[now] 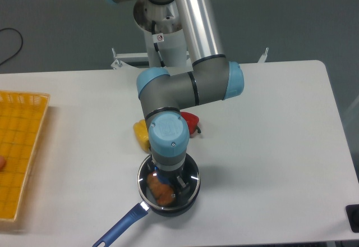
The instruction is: Close the pot lid
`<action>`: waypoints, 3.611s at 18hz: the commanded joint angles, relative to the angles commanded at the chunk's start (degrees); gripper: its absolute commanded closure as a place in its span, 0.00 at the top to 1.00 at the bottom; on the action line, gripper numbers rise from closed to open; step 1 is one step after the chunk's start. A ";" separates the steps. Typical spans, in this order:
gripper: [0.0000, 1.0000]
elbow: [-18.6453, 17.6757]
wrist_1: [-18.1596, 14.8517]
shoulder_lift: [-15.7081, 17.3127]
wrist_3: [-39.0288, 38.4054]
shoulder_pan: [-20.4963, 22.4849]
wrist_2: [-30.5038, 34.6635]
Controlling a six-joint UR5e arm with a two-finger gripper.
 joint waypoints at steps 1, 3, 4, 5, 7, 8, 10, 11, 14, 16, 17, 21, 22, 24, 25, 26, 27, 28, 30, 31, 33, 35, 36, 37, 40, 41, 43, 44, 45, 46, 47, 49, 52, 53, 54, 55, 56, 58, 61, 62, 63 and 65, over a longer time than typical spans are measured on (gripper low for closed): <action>0.57 0.00 0.00 -0.09 -0.09 0.00 0.00; 0.57 0.00 0.00 -0.09 -0.09 0.00 0.00; 0.57 0.00 0.00 -0.09 -0.09 0.00 0.00; 0.57 0.00 0.00 0.00 -0.09 0.00 0.00; 0.63 0.00 0.26 -0.09 -0.09 0.00 0.00; 0.67 0.00 0.70 -0.17 -0.09 0.00 0.00; 0.73 0.00 0.88 -0.35 -0.09 0.00 0.00; 0.73 0.00 0.88 -0.35 -0.09 0.00 0.00; 0.81 -0.09 0.88 -0.26 0.00 -0.09 0.00; 0.92 -0.09 0.88 -0.18 0.17 -0.09 0.00; 0.96 -0.17 0.97 -0.18 0.18 -0.09 0.00; 0.99 -0.88 0.88 0.79 0.53 -0.17 0.00; 0.99 -1.31 0.88 1.23 0.70 -0.18 0.00; 0.99 -1.58 0.79 2.19 0.70 -0.18 0.00; 0.99 -2.02 0.79 2.63 0.70 -0.18 0.00; 0.99 -2.54 0.79 3.33 0.79 -0.18 -0.09; 0.99 -3.07 0.79 4.04 0.79 -0.18 -0.09; 0.99 -3.60 0.44 4.91 0.88 -0.09 0.00; 1.00 -5.53 0.79 7.28 1.66 0.00 0.00; 1.00 -6.23 0.53 8.43 3.06 0.26 0.09; 1.00 -7.81 0.18 10.71 6.23 2.10 0.17; 1.00 -9.75 0.26 12.47 7.55 4.03 0.09; 1.00 -10.10 0.26 12.83 8.34 4.91 0.09; 1.00 -10.63 0.26 13.01 8.96 5.36 0.09; 1.00 -10.63 0.27 13.27 9.32 6.50 0.70; 1.00 -10.72 0.26 13.36 9.40 6.94 0.96; 1.00 -11.33 0.26 14.14 11.94 8.43 1.32; 1.00 -11.77 0.26 14.85 14.82 9.74 1.41; 1.00 -11.95 0.18 15.20 17.99 11.06 1.49; 1.00 -11.95 0.09 15.47 20.98 12.47 1.49; 1.00 -11.95 -0.17 15.56 23.79 13.79 1.58; 1.00 -11.43 -1.75 15.91 29.15 16.33 1.93; 1.00 -11.16 -2.72 15.91 37.50 18.98 3.07; 1.00 -10.99 -2.81 15.91 39.97 19.77 3.60; 1.00 -10.81 -2.81 15.65 41.90 20.56 3.60; 1.00 -10.81 -2.81 15.38 43.32 21.18 3.69; 1.00 -10.72 -2.81 15.29 44.46 21.96 4.04; 1.00 -10.11 -2.99 14.51 46.92 24.16 4.22; 1.00 -8.97 -4.04 14.76 50.62 26.45 4.04; 1.00 -8.27 -4.74 14.68 51.58 27.33 3.87; 1.00 -7.83 -5.27 14.68 52.72 27.94 3.78; 1.00 -7.30 -5.71 14.85 55.53 28.91 4.04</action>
